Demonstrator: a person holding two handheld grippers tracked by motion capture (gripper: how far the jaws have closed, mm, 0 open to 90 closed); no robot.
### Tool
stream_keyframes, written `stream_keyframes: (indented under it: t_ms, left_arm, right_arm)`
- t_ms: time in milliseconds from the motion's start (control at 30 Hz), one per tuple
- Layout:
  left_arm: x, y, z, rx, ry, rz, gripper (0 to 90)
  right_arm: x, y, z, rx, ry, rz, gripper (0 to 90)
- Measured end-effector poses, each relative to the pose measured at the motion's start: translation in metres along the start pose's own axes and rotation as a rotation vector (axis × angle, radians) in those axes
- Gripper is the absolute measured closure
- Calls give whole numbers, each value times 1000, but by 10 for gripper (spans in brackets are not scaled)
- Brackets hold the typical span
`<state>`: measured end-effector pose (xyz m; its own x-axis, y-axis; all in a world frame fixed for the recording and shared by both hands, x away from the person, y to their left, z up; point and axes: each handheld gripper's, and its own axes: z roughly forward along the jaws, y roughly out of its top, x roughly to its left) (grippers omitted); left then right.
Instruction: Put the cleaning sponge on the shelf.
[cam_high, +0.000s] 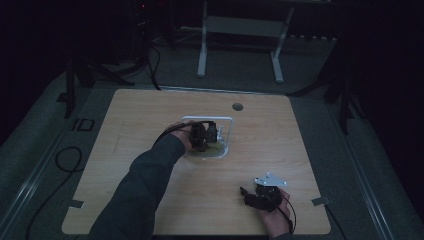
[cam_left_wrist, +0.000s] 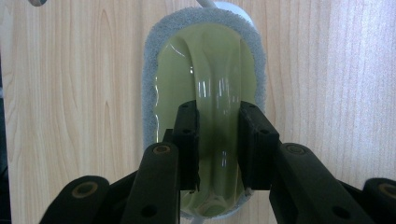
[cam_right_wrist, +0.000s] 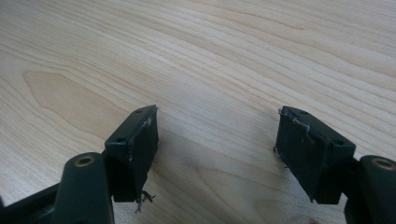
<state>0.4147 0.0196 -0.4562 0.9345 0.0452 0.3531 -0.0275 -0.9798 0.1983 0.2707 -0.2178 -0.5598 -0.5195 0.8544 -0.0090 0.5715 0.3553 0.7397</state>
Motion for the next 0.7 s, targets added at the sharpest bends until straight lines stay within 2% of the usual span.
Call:
stream_keyframes:
  t_ms: [133, 300, 700]
  left_arm:
    - [1, 0, 1, 1, 1, -2, 712]
    - [2, 1, 2, 2, 1, -22, 711]
    - [4, 2, 6, 1, 34, -34, 703]
  right_arm:
    - [0, 0, 0, 0, 0, 0, 293]
    - [0, 0, 0, 0, 0, 0, 293]
    - [0, 0, 0, 0, 1, -1, 293]
